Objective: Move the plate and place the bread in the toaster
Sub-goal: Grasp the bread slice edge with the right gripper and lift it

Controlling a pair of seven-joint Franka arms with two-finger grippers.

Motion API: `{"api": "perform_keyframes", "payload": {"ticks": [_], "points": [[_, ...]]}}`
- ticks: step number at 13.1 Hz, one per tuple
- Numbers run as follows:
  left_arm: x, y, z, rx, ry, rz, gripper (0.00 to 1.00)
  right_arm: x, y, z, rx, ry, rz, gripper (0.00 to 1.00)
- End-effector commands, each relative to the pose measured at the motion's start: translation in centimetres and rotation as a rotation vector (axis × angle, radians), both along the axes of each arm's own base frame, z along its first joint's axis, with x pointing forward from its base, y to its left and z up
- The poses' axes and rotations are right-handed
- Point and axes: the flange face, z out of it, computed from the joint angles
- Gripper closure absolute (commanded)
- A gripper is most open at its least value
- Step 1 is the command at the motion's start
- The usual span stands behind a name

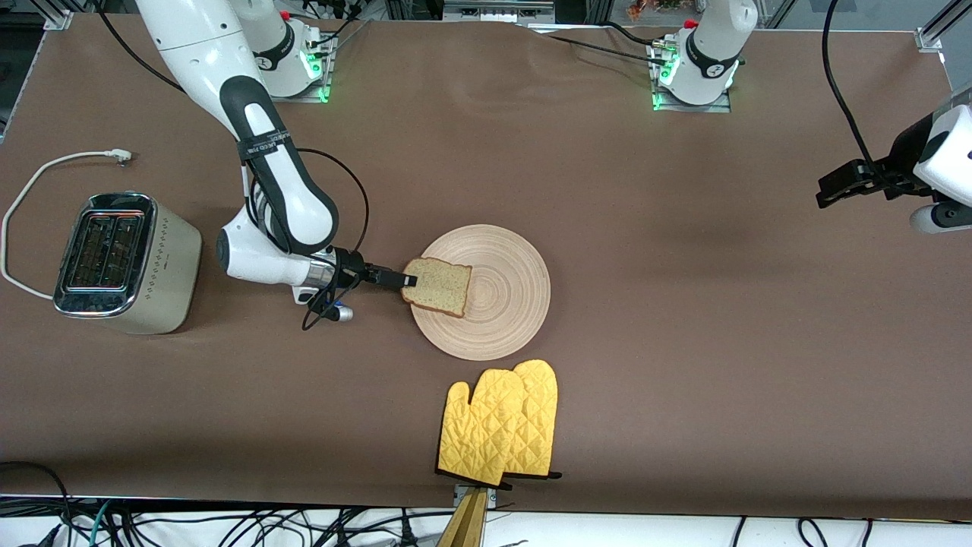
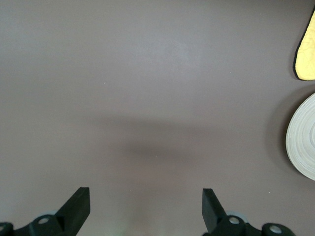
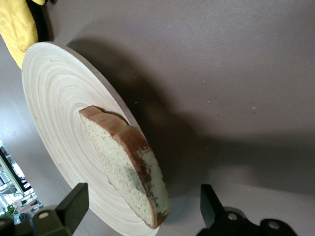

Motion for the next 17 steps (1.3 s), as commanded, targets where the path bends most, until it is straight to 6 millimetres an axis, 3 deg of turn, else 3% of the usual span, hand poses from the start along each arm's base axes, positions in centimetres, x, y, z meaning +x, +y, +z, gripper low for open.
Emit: {"api": "perform_keyframes", "payload": {"ticks": [1,7,8,12,13,17], "points": [[0.4,-0.1,0.3,-0.029,-0.004,0.014,0.0,-0.3,0.9,0.0,0.013,-0.013,0.006,0.0],[0.4,0.1,0.1,-0.028,0.001,0.017,0.0,-0.9,1.7,-1.0,0.007,0.001,0.02,0.0],[0.4,0.1,0.1,-0.028,0.001,0.017,0.0,-1.0,1.8,-1.1,0.007,0.001,0.023,0.14],[0.4,0.1,0.1,-0.028,-0.001,0.017,0.0,-0.9,1.9,-1.0,0.001,-0.008,0.021,0.9],[0.4,0.1,0.1,-0.028,-0.001,0.017,0.0,-1.1,2.4,-0.9,0.002,-0.011,0.033,1.0],[0.5,0.1,-0.1,-0.028,0.004,0.017,0.0,-1.0,2.4,-0.9,0.017,-0.095,0.125,1.0]]}}
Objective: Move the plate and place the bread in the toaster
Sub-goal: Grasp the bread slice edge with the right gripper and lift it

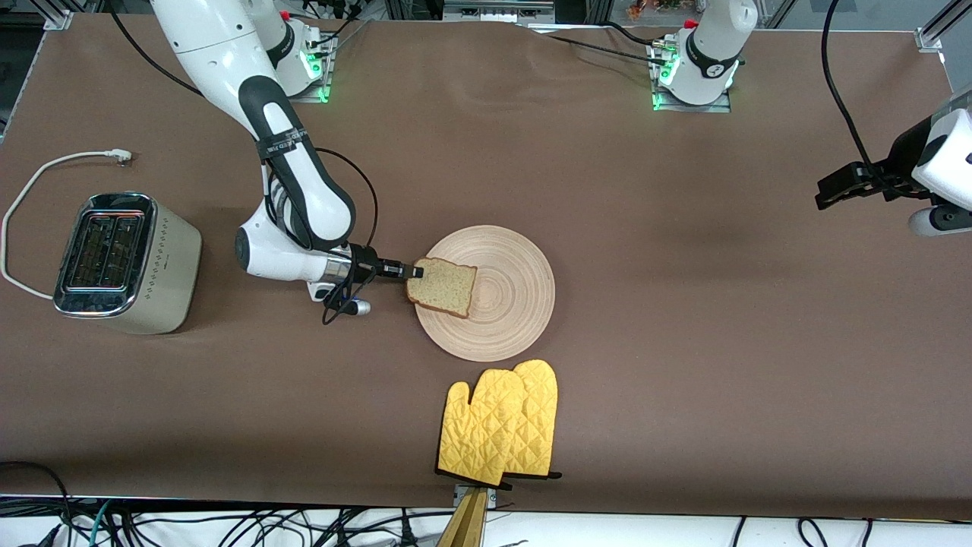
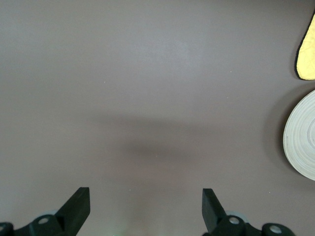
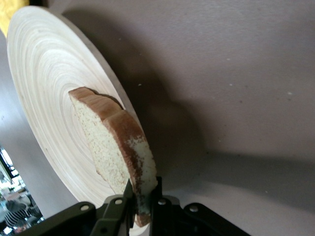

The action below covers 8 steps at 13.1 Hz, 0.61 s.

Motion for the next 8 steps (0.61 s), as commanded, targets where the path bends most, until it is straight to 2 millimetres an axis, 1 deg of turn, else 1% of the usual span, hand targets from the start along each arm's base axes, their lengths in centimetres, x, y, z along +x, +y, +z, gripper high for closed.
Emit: {"api": "perform_keyframes", "payload": {"ticks": [1,5,8], "points": [[0.3,0.0,0.2,-0.028,-0.002,0.015,0.0,0.2,0.0,0.1,0.02,-0.083,0.07,1.0],[0.4,0.0,0.1,-0.028,0.001,0.015,0.0,0.9,-0.3,0.8,0.012,-0.148,0.136,1.0],[0.4,0.0,0.1,-0.028,0.001,0.015,0.0,1.6,-0.1,2.0,-0.062,-0.206,0.255,1.0]]}}
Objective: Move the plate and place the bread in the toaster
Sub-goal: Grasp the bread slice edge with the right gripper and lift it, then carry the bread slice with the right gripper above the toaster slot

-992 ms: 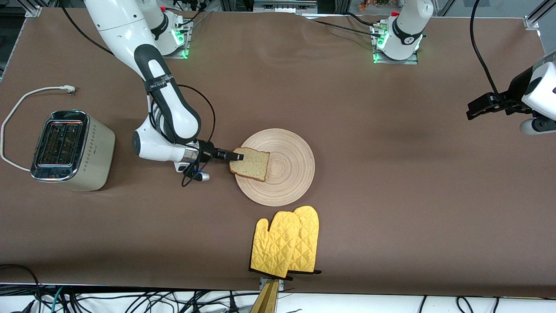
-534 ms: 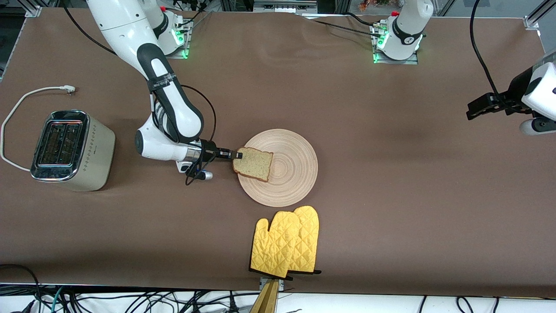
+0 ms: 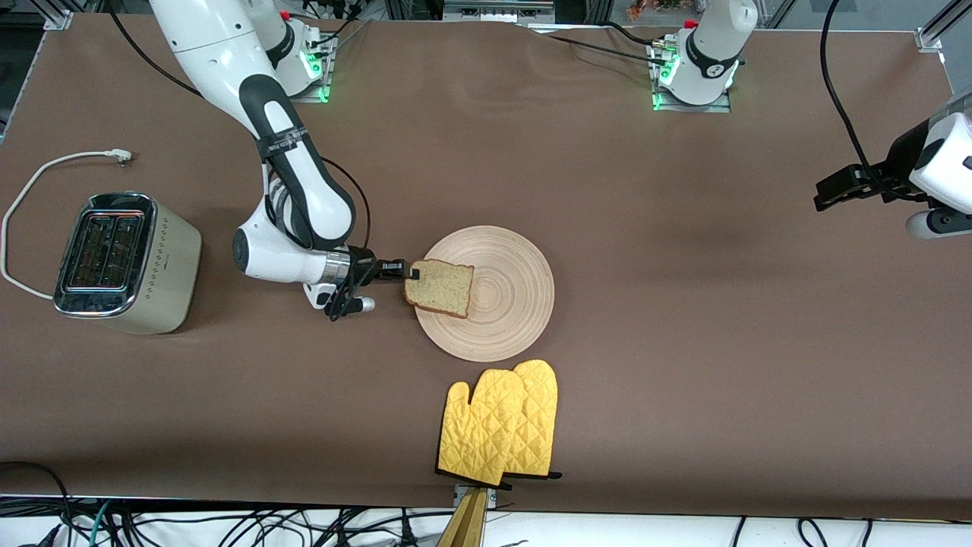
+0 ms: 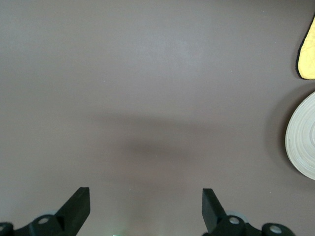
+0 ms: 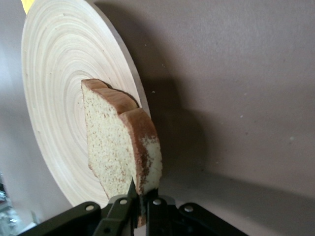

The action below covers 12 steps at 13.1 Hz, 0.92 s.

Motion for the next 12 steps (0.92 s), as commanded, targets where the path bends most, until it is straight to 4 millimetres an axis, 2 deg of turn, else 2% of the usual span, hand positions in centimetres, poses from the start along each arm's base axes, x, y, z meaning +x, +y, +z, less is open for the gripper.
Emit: {"api": "perform_keyframes", "payload": {"ticks": [1,5,8,9,11,12], "points": [[0.2,0.0,0.3,-0.028,-0.002,0.014,0.0,1.1,0.0,1.7,-0.034,-0.062,0.063,1.0],[0.2,0.0,0.3,-0.028,-0.004,0.014,0.0,1.9,-1.3,3.6,-0.042,-0.086,0.052,1.0],[0.2,0.0,0.3,-0.028,-0.004,0.014,0.0,2.3,-1.2,4.6,-0.073,-0.116,0.095,1.0],[0.2,0.0,0.3,-0.028,-0.002,0.014,0.0,2.8,-2.1,6.1,-0.086,-0.134,0.109,1.0],[0.2,0.0,0.3,-0.028,-0.002,0.014,0.0,4.1,-5.5,9.8,-0.092,-0.12,0.128,1.0],[0.2,0.0,0.3,-0.028,-0.002,0.014,0.0,4.7,-7.9,11.5,-0.102,-0.116,0.121,1.0]]}}
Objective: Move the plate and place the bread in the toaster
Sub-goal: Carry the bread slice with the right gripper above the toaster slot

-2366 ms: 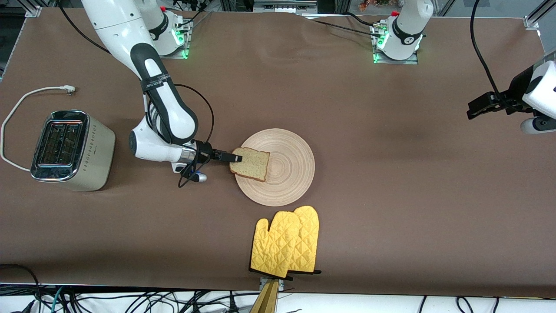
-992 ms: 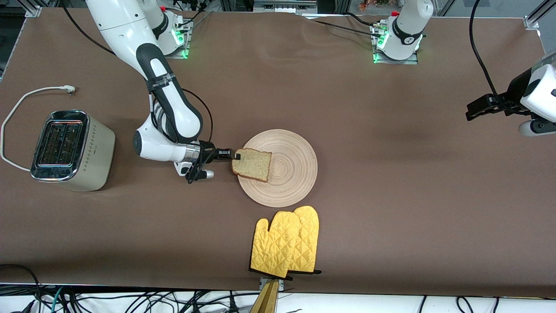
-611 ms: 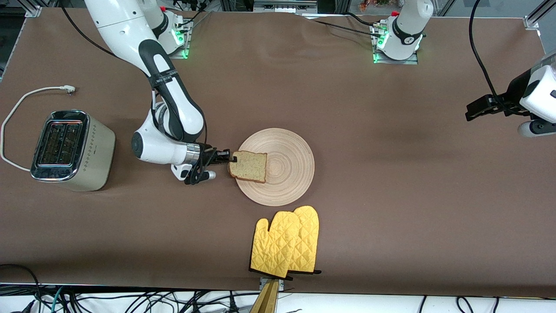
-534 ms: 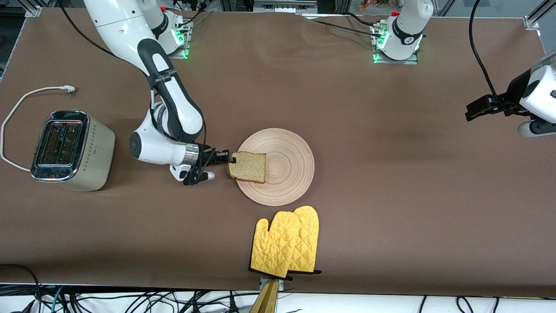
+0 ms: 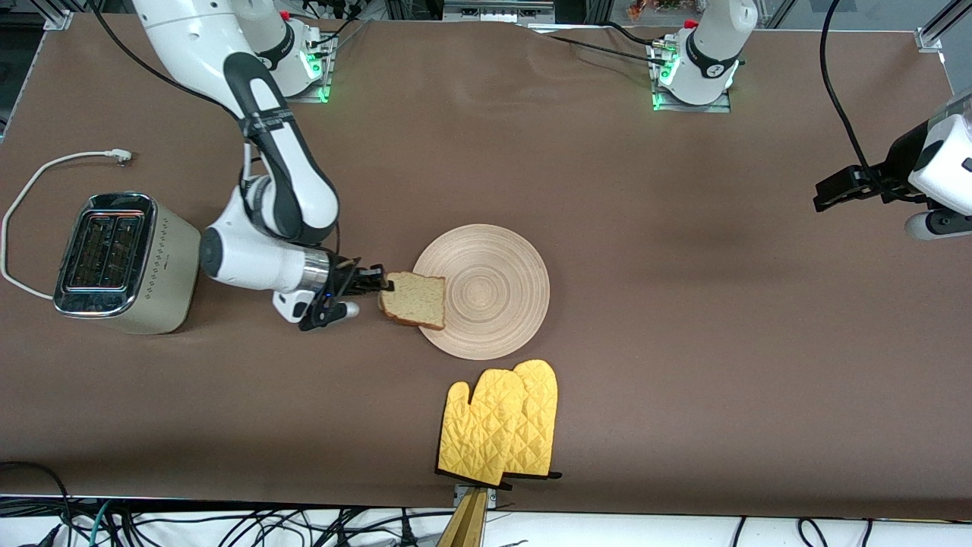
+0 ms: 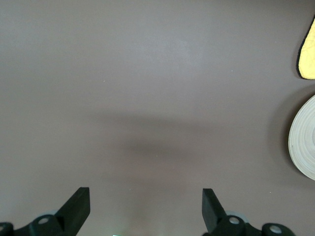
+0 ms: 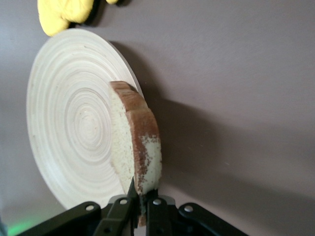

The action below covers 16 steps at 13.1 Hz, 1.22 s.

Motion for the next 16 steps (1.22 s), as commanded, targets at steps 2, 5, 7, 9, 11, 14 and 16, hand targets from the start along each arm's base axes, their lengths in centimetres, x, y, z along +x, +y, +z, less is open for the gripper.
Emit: {"api": "perform_keyframes", "payload": {"ticks": [2,5,7,9,11,14,16], "points": [[0.2,0.0,0.3,-0.028,-0.002,0.014,0.0,1.7,-8.1,8.1,-0.027,0.025,0.014,1.0],[0.2,0.1,0.3,-0.028,-0.002,0.015,0.0,2.9,-14.7,15.5,-0.147,0.118,0.005,1.0],[0.2,0.1,0.2,-0.028,-0.001,0.015,0.0,2.4,-19.0,19.6,-0.252,0.174,0.005,1.0],[0.2,0.1,0.1,-0.028,0.001,0.015,0.0,1.2,-23.9,22.3,-0.358,0.23,-0.014,1.0],[0.2,0.1,0.1,-0.028,0.002,0.015,0.0,0.2,-27.8,24.0,-0.448,0.268,-0.051,1.0],[0.2,0.1,0.1,-0.028,0.002,0.017,0.0,-1.3,-32.8,25.1,-0.552,0.303,-0.094,1.0],[0.2,0.1,0.0,-0.028,0.004,0.017,0.0,-2.1,-35.8,25.4,-0.616,0.324,-0.116,1.0]]}}
